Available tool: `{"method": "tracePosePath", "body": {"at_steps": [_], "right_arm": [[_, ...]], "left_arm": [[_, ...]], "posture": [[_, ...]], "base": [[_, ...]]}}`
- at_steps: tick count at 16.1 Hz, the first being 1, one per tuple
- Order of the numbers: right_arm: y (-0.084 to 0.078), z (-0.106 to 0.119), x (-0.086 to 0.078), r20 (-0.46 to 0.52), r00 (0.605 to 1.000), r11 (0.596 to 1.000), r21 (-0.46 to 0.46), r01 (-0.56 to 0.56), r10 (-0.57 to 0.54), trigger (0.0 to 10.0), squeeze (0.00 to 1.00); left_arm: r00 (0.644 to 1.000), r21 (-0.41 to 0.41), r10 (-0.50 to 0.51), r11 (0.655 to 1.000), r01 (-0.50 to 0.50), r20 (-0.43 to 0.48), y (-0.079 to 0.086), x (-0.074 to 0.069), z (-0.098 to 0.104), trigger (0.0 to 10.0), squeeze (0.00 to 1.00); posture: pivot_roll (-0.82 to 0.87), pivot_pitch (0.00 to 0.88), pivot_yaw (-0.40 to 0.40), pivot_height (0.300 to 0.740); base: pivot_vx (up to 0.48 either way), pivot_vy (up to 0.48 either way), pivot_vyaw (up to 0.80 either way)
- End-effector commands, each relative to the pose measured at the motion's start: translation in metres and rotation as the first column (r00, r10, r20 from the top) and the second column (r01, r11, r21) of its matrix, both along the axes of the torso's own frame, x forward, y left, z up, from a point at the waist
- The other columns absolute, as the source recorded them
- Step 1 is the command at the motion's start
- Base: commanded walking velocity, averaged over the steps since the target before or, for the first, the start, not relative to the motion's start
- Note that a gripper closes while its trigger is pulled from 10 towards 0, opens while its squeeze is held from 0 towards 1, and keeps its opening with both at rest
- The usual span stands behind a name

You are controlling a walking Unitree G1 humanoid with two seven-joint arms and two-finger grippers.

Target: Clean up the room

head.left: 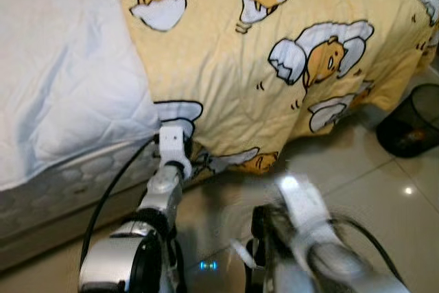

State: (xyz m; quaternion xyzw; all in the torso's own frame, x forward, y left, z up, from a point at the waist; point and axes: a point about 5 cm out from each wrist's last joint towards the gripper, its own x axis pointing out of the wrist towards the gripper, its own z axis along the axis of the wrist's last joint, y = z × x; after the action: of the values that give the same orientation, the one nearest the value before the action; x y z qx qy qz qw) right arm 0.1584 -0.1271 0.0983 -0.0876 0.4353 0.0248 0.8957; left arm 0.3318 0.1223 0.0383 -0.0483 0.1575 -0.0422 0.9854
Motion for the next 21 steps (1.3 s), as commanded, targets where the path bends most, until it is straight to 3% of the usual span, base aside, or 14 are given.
{"method": "tracePosePath", "body": {"at_steps": [1, 2, 3, 4, 5, 9, 12, 13, 15, 16, 18, 21], "right_arm": [[-0.038, -0.059, 0.008, -0.038, 0.999, 0.998, -0.055, 0.011, -0.013, 10.0, 0.00], [-0.078, -0.103, -0.006, -0.067, 0.998, 0.991, -0.137, 0.001, -0.010, 10.0, 0.00], [-0.130, -0.130, -0.028, -0.024, 1.000, 0.957, -0.290, -0.015, 0.009, 10.0, 0.00], [-0.132, -0.120, -0.017, 0.094, 0.993, 0.923, -0.383, -0.028, 0.069, 10.0, 0.00], [-0.133, -0.109, -0.007, 0.183, 0.981, 0.911, -0.413, 0.019, 0.063, 10.0, 0.00], [-0.136, -0.097, 0.016, 0.276, 0.961, 0.926, -0.368, 0.085, 0.021, 10.0, 0.00], [-0.135, -0.104, 0.029, 0.419, 0.903, 0.948, -0.314, 0.049, 0.092, 10.0, 0.00], [-0.134, -0.103, 0.030, 0.437, 0.894, 0.953, -0.300, 0.040, 0.100, 10.0, 0.00], [-0.120, -0.101, 0.039, 0.461, 0.885, 0.988, -0.153, 0.000, 0.072, 10.0, 0.00], [-0.105, -0.098, 0.046, 0.470, 0.878, 0.996, -0.060, -0.070, 0.090, 10.0, 0.00], [-0.090, -0.099, 0.048, 0.475, 0.866, 0.986, -0.020, -0.165, 0.154, 10.0, 0.00], [-0.087, -0.104, 0.042, 0.465, 0.868, 0.982, -0.008, -0.190, 0.172, 10.0, 0.00]], "left_arm": [[0.999, 0.018, -0.008, 1.000, 0.009, -0.039, -0.002, -0.007, -0.009, 10.0, 0.00], [0.999, 0.019, -0.009, 1.000, 0.009, -0.038, -0.002, -0.007, -0.009, 10.0, 0.00], [0.999, 0.023, -0.008, 1.000, 0.009, -0.036, -0.002, -0.007, -0.009, 10.0, 0.00], [1.000, 0.026, -0.008, 1.000, 0.009, -0.028, -0.002, -0.007, -0.009, 10.0, 0.00], [1.000, 0.031, -0.012, 0.999, 0.013, -0.018, -0.002, -0.006, -0.007, 10.0, 0.00], [1.000, 0.039, -0.029, 0.999, 0.030, -0.009, -0.006, -0.007, -0.008, 10.0, 0.00], [0.999, 0.030, -0.036, 0.999, 0.036, 0.000, -0.012, -0.008, -0.007, 10.0, 0.00], [0.999, 0.029, -0.038, 0.999, 0.038, 0.002, -0.013, -0.008, -0.007, 10.0, 0.00], [1.000, 0.019, -0.030, 0.999, 0.030, 0.008, -0.013, -0.008, -0.006, 10.0, 0.00], [1.000, 0.013, -0.015, 1.000, 0.014, 0.003, -0.011, -0.007, -0.005, 10.0, 0.00], [1.000, 0.006, 0.010, 1.000, -0.010, -0.017, -0.009, -0.005, -0.006, 10.0, 0.00], [0.999, 0.007, 0.009, 1.000, -0.009, -0.035, -0.009, -0.006, -0.007, 10.0, 0.00]], "posture": [[-0.29, 0.215, 0.004, 0.596], [-0.29, 0.213, 0.004, 0.596], [-0.28, 0.209, 0.003, 0.596], [-0.27, 0.206, 0.005, 0.596], [-0.27, 0.206, 0.006, 0.596], [-0.26, 0.196, 0.006, 0.596], [-0.26, 0.187, 0.007, 0.596], [-0.26, 0.187, 0.007, 0.596], [-0.26, 0.187, 0.008, 0.596], [-0.26, 0.185, 0.006, 0.596], [-0.27, 0.181, 0.003, 0.596], [-0.27, 0.182, 0.000, 0.596]], "base": [[0.000, 0.000, 0.00], [0.000, 0.000, 0.00], [0.000, 0.000, 0.00], [0.000, 0.000, 0.00], [0.000, 0.000, 0.00], [0.000, 0.000, 0.00], [0.000, 0.000, 0.00], [0.000, 0.000, 0.00], [0.000, 0.000, 0.00], [0.000, 0.000, 0.00], [0.000, 0.000, 0.00], [0.000, 0.000, 0.00]]}}
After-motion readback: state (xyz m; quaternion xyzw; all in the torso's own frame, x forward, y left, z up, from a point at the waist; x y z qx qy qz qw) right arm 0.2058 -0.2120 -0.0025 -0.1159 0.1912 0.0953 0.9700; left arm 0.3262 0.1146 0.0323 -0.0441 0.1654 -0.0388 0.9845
